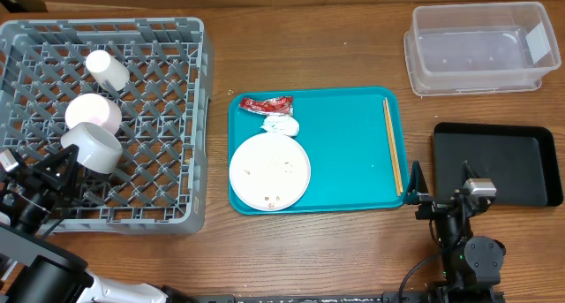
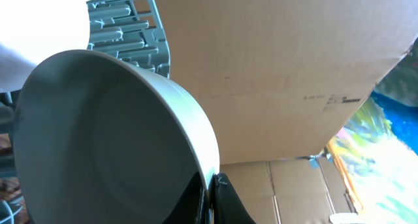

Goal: Sort waste into correct bins and load items into the dishwasher
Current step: 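Carry the white bowl left and lower it into the rack, then release the bowl in the rack and withdraw the left gripper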

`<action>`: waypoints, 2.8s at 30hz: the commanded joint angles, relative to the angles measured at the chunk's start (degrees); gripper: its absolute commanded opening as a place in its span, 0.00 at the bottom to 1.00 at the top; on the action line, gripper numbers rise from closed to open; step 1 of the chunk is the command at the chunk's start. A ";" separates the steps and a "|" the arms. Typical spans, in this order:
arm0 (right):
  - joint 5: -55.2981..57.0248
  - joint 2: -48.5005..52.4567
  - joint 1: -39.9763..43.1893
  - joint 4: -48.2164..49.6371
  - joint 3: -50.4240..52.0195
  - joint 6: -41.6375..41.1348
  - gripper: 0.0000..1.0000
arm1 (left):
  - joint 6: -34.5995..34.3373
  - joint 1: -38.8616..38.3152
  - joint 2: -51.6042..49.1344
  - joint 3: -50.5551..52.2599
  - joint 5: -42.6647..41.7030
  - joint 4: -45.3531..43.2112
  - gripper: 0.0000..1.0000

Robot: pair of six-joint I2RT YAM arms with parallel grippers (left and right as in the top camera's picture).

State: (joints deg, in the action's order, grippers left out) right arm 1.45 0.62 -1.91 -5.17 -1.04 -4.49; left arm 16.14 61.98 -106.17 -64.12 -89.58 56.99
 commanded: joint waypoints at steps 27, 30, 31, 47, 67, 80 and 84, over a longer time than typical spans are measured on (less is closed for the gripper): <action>-0.09 -0.46 0.15 0.42 0.59 -0.24 1.00 | -22.25 1.49 -1.29 0.33 -1.03 -0.70 0.74; -0.09 -0.46 0.17 0.42 0.59 -0.22 1.00 | -24.70 1.49 -1.29 0.31 -1.03 1.01 0.74; -0.09 -0.46 0.15 0.42 0.59 -0.22 1.00 | -25.44 1.51 -1.29 0.31 -1.03 1.66 0.74; -0.09 -0.46 0.15 0.42 0.59 -0.22 1.00 | -32.11 5.68 -1.29 0.31 12.92 18.34 0.67; -0.09 -0.46 0.17 0.42 0.59 -0.22 0.99 | -12.44 8.81 -0.35 0.31 14.69 39.93 0.60; -0.09 -0.46 0.15 0.42 0.59 -0.22 1.00 | -12.28 8.79 0.00 -6.71 11.19 31.80 0.60; -0.09 -0.46 0.15 0.42 0.59 -0.22 1.00 | -12.46 8.70 0.02 -13.84 17.09 31.65 0.57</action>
State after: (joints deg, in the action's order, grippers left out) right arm 1.45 0.62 -1.91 -5.17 -1.04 -4.47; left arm 2.63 70.39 -106.32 -73.03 -76.75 88.73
